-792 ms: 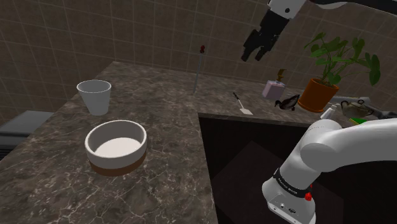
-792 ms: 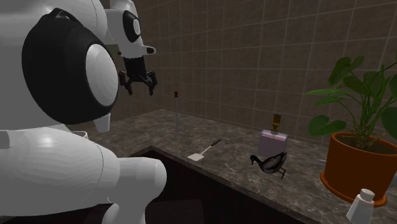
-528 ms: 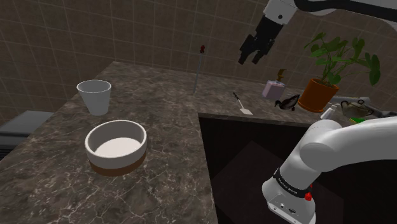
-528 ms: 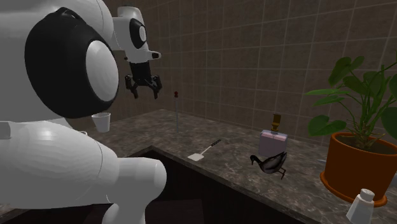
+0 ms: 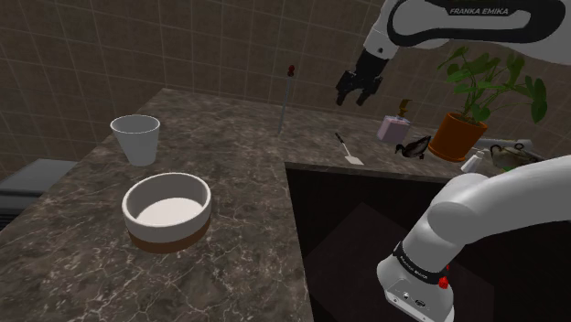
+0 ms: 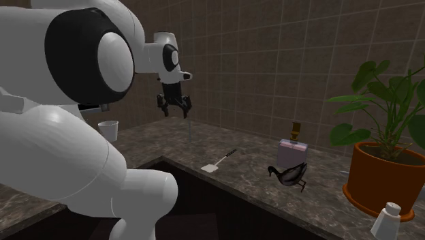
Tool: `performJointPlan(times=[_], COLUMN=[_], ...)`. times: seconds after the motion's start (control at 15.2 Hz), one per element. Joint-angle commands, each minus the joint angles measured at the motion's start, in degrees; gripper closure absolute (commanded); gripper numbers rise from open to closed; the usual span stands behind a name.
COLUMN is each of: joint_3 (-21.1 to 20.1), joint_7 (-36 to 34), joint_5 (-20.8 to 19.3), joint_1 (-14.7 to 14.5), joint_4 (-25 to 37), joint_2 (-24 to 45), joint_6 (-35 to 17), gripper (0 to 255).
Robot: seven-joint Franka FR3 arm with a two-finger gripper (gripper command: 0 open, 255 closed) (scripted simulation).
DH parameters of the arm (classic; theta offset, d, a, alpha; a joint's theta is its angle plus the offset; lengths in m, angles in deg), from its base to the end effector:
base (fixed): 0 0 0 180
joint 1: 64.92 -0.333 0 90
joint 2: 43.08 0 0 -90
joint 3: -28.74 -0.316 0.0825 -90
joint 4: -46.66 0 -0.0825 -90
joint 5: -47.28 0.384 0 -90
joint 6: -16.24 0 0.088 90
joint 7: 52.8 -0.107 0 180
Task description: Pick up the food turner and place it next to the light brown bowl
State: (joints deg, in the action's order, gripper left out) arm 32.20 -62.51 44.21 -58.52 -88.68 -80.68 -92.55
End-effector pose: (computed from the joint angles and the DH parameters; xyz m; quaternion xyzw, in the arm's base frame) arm 0.3645 -0.0717 0.5751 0.9826 -0.1587 0.0959 0.0073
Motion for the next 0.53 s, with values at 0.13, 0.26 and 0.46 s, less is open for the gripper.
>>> performJointPlan(times=[0.13,0.26,0.46], joint_3=[2.53,3.8,5.73], joint_7=[-0.17,-0.24,-0.29], joint_5=[-0.98,-1.33,-1.68], joint_1=[2.16,3.17,4.61], joint_4=[-0.57,-0.7,-0.56], joint_2=[5.12,7.85,12.18], joint_6=[-4.56,-6.83,-10.14], gripper=[0,0,0])
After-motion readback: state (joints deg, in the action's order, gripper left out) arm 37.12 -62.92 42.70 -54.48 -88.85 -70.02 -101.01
